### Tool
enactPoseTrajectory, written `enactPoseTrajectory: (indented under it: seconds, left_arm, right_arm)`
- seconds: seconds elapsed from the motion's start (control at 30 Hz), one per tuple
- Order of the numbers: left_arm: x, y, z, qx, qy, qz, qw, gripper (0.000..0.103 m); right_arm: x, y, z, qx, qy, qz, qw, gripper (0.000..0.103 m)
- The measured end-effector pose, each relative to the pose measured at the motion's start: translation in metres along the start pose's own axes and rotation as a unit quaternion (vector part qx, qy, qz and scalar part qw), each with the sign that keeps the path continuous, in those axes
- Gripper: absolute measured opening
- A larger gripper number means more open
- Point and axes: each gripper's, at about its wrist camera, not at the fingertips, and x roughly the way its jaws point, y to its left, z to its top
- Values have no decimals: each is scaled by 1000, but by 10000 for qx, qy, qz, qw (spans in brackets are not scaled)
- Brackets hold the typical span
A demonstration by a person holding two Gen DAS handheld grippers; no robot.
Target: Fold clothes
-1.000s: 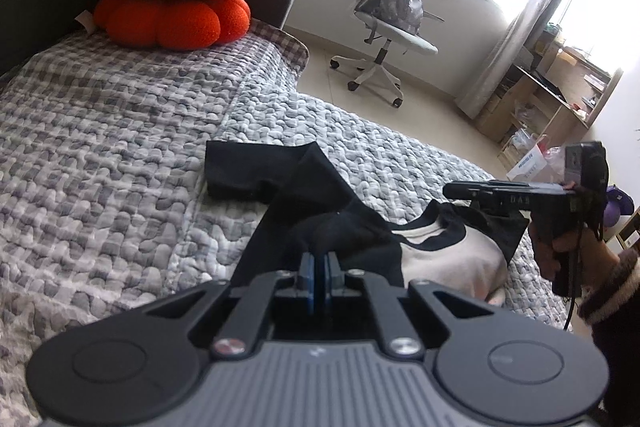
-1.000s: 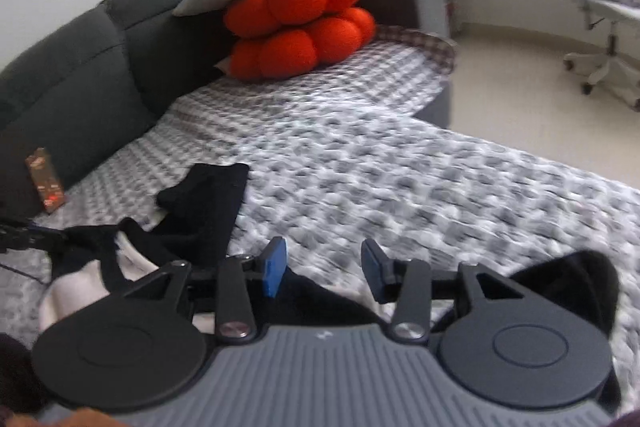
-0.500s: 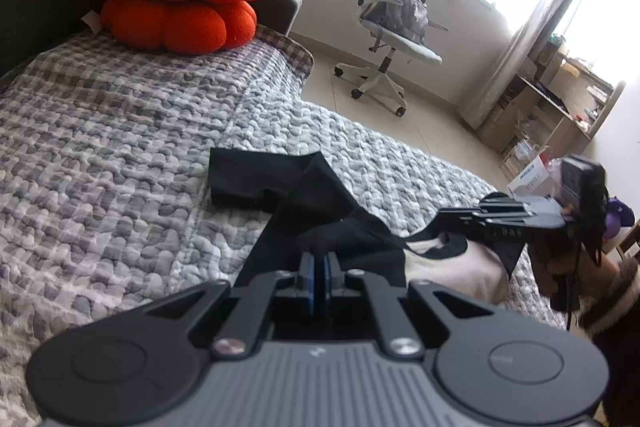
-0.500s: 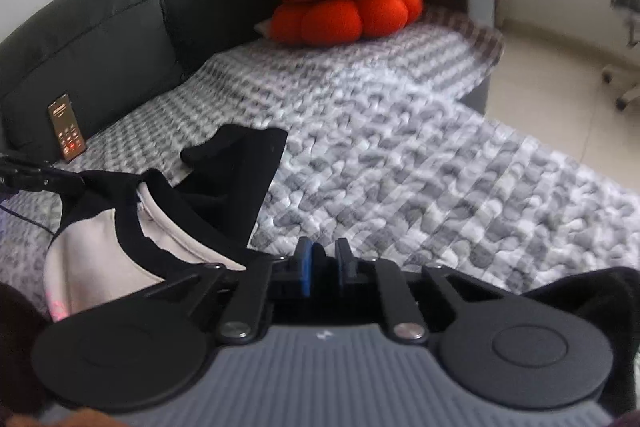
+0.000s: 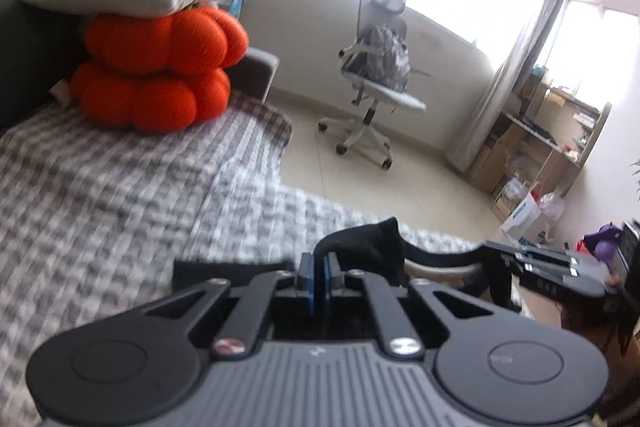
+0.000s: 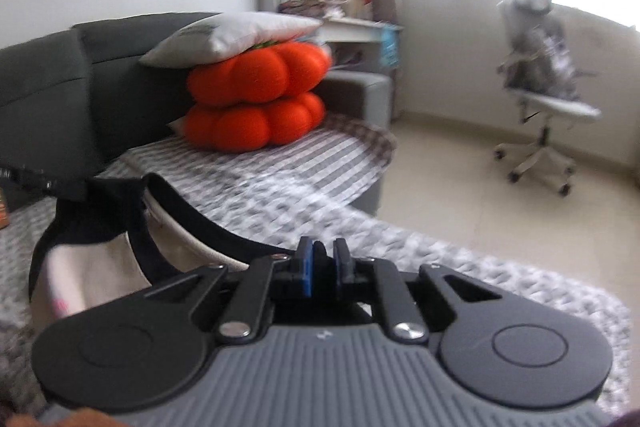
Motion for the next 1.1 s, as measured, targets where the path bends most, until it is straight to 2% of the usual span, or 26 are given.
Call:
enactPoseTrajectory:
  seconds: [0.23,0.33,0.57,0.73,0.87,1.1]
  left_arm:
    - [62,0,29,162,-141,-261,9994,4]
    - [89,3,38,193,-165,-376,9990,4]
    - [141,16,31,217,-89,-516,9984,4]
    - [156,29,25,9,-53,-631,9980,4]
    - [162,29,19,174,-60,-428,9989,4]
    - [173,37,15,124,13,-420,9990,4]
  right_arm:
    - [30,1,-1,-45,-22,-1148,9934,12]
    - [51,4,-7,-66,2,-1480,9890,12]
    - [100,10,-21,-142,63,-2203,9753,12]
    - [122,16,-30,-341,157,-2540,9665,12]
    - [135,23,-36,-499,227,-2783,9589,12]
    - [141,29,-41,-609,330,-2987,9518,12]
